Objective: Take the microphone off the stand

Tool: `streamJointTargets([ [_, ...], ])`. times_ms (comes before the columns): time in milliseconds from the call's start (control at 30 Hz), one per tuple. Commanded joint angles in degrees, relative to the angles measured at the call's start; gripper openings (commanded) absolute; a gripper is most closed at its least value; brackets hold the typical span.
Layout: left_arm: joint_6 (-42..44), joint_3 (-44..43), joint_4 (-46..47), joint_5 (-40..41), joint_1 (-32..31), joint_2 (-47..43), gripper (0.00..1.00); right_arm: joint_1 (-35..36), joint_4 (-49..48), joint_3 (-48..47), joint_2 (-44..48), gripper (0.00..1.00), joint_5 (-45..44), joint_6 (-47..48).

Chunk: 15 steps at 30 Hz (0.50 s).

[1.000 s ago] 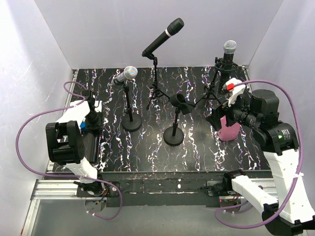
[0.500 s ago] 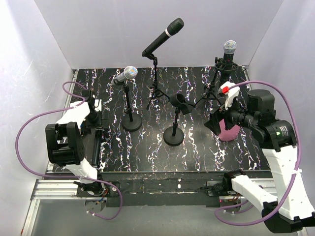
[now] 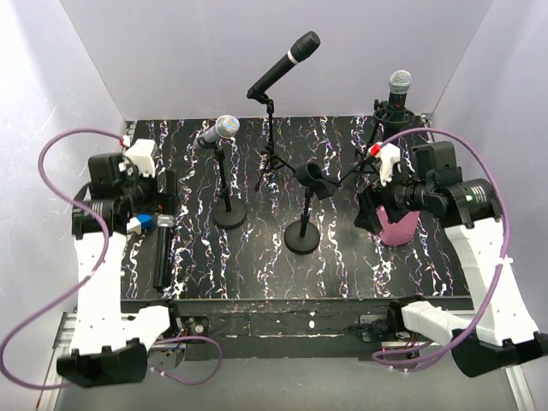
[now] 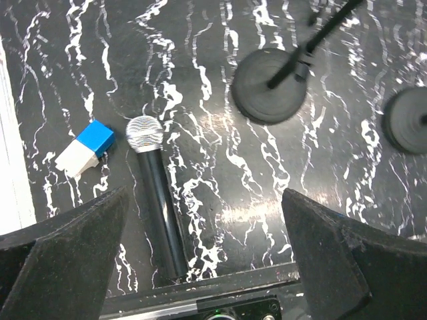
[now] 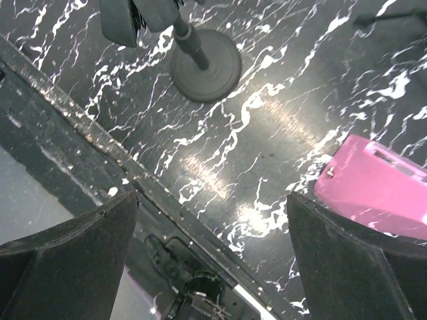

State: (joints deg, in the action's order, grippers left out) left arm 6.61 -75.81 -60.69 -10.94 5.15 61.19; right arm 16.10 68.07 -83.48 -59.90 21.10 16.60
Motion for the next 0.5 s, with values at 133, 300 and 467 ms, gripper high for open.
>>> streamJointTargets([
  [133,14.4,5.6,0.3,-22.2,0.1,-11.0,0.98,0.9,-1.3,-6.9,0.0,0.98,2.0,4.0],
  [300,23.8,10.2,-0.3,-35.9,0.1,-15.8,0.98,1.0,-2.2,-12.0,-3.8,0.98,-4.8,6.6],
  [467,45.2,14.5,-4.6,-49.2,0.1,-18.8,0.98,1.0,-11.2,-11.4,-4.2,0.98,10.1,8.9],
])
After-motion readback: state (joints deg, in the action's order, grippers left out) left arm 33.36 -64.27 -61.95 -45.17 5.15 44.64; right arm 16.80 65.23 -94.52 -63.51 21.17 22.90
